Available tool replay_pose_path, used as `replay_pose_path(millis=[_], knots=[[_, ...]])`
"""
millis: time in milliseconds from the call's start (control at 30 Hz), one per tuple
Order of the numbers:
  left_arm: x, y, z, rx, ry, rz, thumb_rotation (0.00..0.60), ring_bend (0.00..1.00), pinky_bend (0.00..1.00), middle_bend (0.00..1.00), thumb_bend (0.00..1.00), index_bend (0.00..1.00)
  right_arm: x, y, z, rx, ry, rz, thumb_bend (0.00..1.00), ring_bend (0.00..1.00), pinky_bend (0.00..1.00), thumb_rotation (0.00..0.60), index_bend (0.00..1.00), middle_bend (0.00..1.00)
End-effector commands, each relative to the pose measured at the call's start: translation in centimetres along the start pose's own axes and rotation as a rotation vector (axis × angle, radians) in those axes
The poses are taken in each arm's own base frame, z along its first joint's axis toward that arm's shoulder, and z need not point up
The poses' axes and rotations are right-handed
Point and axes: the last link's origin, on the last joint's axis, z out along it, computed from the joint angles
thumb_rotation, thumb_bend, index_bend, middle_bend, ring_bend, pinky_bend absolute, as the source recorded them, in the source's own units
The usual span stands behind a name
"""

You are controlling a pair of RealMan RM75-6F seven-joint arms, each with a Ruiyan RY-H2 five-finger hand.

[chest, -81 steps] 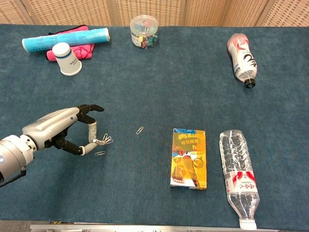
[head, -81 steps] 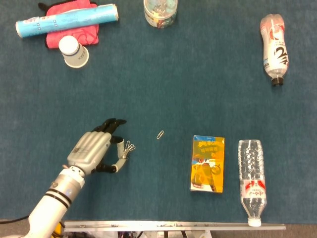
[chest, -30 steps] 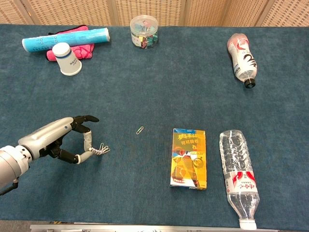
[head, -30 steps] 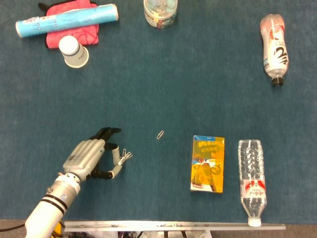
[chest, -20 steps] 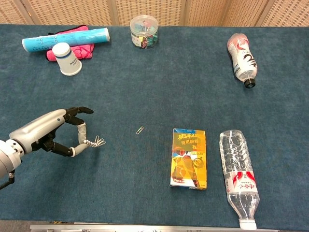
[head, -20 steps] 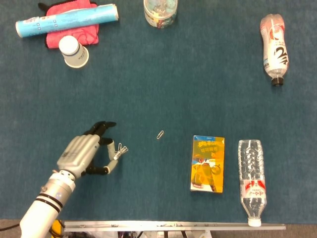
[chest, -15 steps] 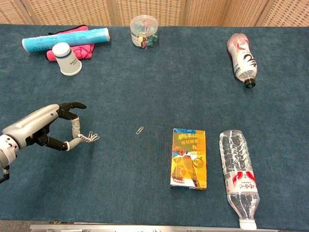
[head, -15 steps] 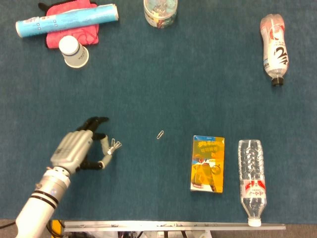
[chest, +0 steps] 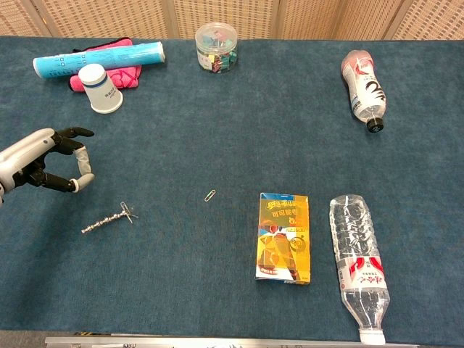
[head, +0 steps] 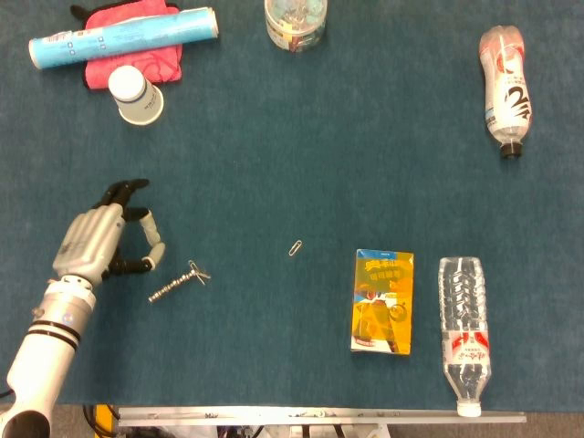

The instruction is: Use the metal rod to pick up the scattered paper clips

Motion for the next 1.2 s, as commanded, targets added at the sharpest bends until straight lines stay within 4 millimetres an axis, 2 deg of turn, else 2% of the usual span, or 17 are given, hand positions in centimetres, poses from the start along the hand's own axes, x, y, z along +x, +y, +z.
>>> replay_pose_path(millis=[33,300,467,533,900,1200], knots=[[0.2,-0.2,0.3,0.008,0.005,-0.002,0.6,0.0,0.15,0.11,0.37,0.61,0.0,0.0,0.0,0.0,-0.001,0.0,0.03,0.13,0.53,0.6,0.19,0.16],[0.6,-1.4,0.6,0.045,0.017,0.005,0.6,0.0,0.15,0.11,0.37,0.51,0.1,0.0,0.0,0.001,0.002,0.004,0.03,0.13,0.53,0.6,0.19,0.17],[1.8,-2.7,0.2,0.084,0.066,0.009,0.6,0.0,0.15,0.11,0.37,0.4,0.2,0.0,-0.1,0.0,0.007,0.005,0.03,0.13,0.53,0.6,0.19,0.16],[2.4,-3.2,0.0,0.098,0.087,0.009,0.6,0.0,0.15,0.11,0.36,0.38,0.3,0.0,-0.1,0.0,0.011,0.006,0.03,0.13,0.53,0.6,0.19,0.17],[6.1,-6.4,-2.9,0.186,0.219,0.047,0.6,0.0,0.15,0.11,0.31,0.38,0.9,-0.4,-0.4,0.006,0.035,0.013,0.03,0.13,0.53,0.6,0.19,0.16],[8.1,-7.8,-4.5,0.157,0.378,0.106,0.6,0.02,0.16,0.16,0.31,0.4,1.3,-1.0,-0.9,0.013,0.054,0.023,0.03,0.13,0.52,0.6,0.19,0.17]])
